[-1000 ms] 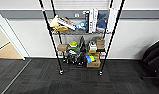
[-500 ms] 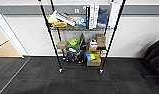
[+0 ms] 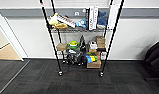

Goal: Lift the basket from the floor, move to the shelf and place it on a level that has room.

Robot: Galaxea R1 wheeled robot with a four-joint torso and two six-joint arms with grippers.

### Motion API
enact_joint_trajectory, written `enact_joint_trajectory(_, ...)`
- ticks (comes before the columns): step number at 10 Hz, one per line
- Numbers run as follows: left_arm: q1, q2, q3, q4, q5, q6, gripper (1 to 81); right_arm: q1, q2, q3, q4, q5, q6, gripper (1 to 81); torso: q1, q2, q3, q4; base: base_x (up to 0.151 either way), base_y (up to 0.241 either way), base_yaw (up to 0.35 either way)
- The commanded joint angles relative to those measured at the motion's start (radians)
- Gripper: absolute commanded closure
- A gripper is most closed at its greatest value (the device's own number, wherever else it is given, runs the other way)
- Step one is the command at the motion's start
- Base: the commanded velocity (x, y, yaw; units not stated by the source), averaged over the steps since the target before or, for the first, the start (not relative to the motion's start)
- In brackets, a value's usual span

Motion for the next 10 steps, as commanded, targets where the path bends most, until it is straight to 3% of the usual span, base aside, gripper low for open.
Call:
enact_joint_trajectory(1,-0.127,0.021,-0.053,-0.010,0.082,-0.004,1.0,0.100,0.004,-0.018,0.016,-0.059,0.000,1.0,0.062,-0.096,0.000,0.000,0.000,0.000,0.000)
enact_joint_trajectory(3,-0.144,0.020,-0.053,-0.011,0.084,-0.004,1.0,0.113,0.011,-0.016,0.022,-0.056,0.000,1.0,0.104,-0.164,0.000,0.000,0.000,0.000,0.000)
enact_joint_trajectory(4,-0.155,0.020,-0.052,-0.013,0.085,-0.006,1.0,0.119,0.013,-0.016,0.028,-0.056,0.002,1.0,0.125,-0.197,-0.076,0.000,0.000,0.000,0.000)
enact_joint_trajectory(7,-0.173,0.023,-0.049,-0.013,0.088,-0.006,1.0,0.129,0.011,-0.016,0.053,-0.055,0.002,1.0,0.174,-0.275,-0.136,0.000,0.000,0.000,0.000)
enact_joint_trajectory(10,-0.210,0.029,-0.044,-0.016,0.113,-0.007,1.0,0.152,0.008,-0.010,0.076,-0.062,0.002,1.0,0.237,-0.375,-0.230,0.000,0.000,0.000,0.000)
